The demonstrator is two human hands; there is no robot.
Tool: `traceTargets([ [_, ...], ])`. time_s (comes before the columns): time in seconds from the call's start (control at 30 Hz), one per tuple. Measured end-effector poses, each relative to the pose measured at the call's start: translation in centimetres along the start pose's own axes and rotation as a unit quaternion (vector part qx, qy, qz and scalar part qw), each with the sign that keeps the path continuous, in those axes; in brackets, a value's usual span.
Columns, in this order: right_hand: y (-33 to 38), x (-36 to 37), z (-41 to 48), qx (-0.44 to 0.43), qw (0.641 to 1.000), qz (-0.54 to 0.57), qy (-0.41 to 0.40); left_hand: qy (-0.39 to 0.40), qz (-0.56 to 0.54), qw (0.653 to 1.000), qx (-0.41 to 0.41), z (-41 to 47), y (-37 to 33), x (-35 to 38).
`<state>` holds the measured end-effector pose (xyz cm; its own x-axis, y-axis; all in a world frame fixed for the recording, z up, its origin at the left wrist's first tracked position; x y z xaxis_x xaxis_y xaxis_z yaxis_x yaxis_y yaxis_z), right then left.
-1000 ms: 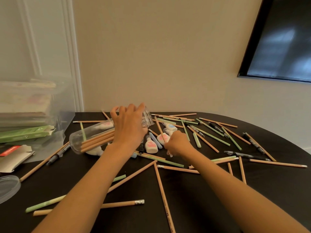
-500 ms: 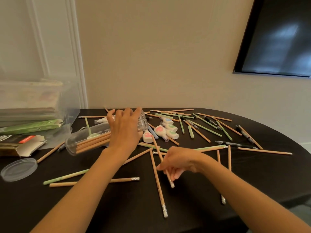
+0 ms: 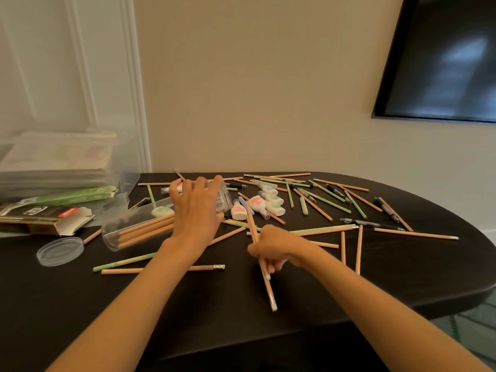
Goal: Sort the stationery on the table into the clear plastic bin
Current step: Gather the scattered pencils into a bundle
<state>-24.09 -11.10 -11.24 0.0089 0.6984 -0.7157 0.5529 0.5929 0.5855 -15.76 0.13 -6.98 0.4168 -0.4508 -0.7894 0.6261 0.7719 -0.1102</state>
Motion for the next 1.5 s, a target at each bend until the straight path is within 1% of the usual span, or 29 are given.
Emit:
traceTargets([
  [0.07, -0.5, -1.3, -0.5, -0.020, 0.996, 0.084, -0.019, -0.002, 0.001, 1.000, 0.001, 0.0, -0.1, 0.0],
  [0.13, -1.6, -3.2, -0.8, -0.019, 0.986, 0.152, -0.060, 0.001, -0.002, 1.000, 0.005, 0.1, -0.6, 0.1],
  [0.2, -3.2, -5.2, -1.0, 0.005, 0.976, 0.188, -0.108, 0.005, -0.005, 1.000, 0.012, 0.0, -1.3, 0.4],
  [0.27, -4.8, -7.2, -1.2, 0.047, 0.961, 0.225, -0.154, 0.006, -0.005, 1.000, 0.021, 0.0, -2.1, 0.6],
  [0.3, -5.7, -8.1, -1.5, 0.069, 0.956, 0.224, -0.175, 0.006, -0.008, 1.000, 0.027, 0.0, -2.7, 0.8],
  [0.37, -7.6, -9.6, -1.9, 0.106, 0.957, 0.168, -0.212, 0.006, -0.014, 0.999, 0.039, 0.0, -3.8, 1.1],
  [0.43, -9.6, -10.7, -2.1, 0.122, 0.959, 0.084, -0.243, 0.008, -0.029, 0.998, 0.051, 0.1, -5.3, 1.4],
  [0.5, -11.3, -11.0, -2.3, 0.138, 0.956, 0.020, -0.257, 0.012, -0.035, 0.997, 0.062, 0.1, -6.6, 1.6],
  [0.57, -12.8, -11.0, -2.3, 0.161, 0.950, -0.009, -0.266, 0.012, -0.036, 0.997, 0.073, 0.2, -8.0, 1.9],
  [0.63, -13.7, -10.9, -2.2, 0.165, 0.947, -0.017, -0.276, 0.010, -0.039, 0.996, 0.084, 0.2, -9.0, 2.1],
  [0.77, -14.6, -10.4, -1.8, 0.176, 0.951, -0.007, -0.254, 0.017, -0.053, 0.994, 0.095, -0.1, -10.4, 2.6],
  [0.93, -14.5, -10.2, -0.6, 0.198, 0.953, 0.033, -0.227, 0.025, -0.049, 0.993, 0.102, -0.1, -11.5, 3.1],
  [1.3, -14.4, -9.7, -0.4, 0.211, 0.951, 0.093, -0.208, 0.034, -0.038, 0.992, 0.112, -0.1, -12.8, 3.7],
  [1.4, -14.6, -9.7, -1.3, 0.208, 0.942, 0.173, -0.200, 0.036, -0.038, 0.992, 0.113, -0.1, -12.8, 3.9],
  [1.5, -14.1, -9.8, -1.8, 0.147, 0.916, 0.316, -0.197, 0.033, -0.035, 0.992, 0.114, 0.1, -12.6, 4.0],
])
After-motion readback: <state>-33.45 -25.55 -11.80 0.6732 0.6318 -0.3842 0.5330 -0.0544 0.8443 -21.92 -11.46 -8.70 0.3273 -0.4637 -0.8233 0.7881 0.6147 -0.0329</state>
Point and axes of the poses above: each hand's wrist, its own z-axis towards the middle knuckle, its own x-axis out of the palm, y = z × x, the point moved 4 cm from there along z, towards the middle knuckle, and after that the axes turned 1 degree about -y, right-handed, at the moved point
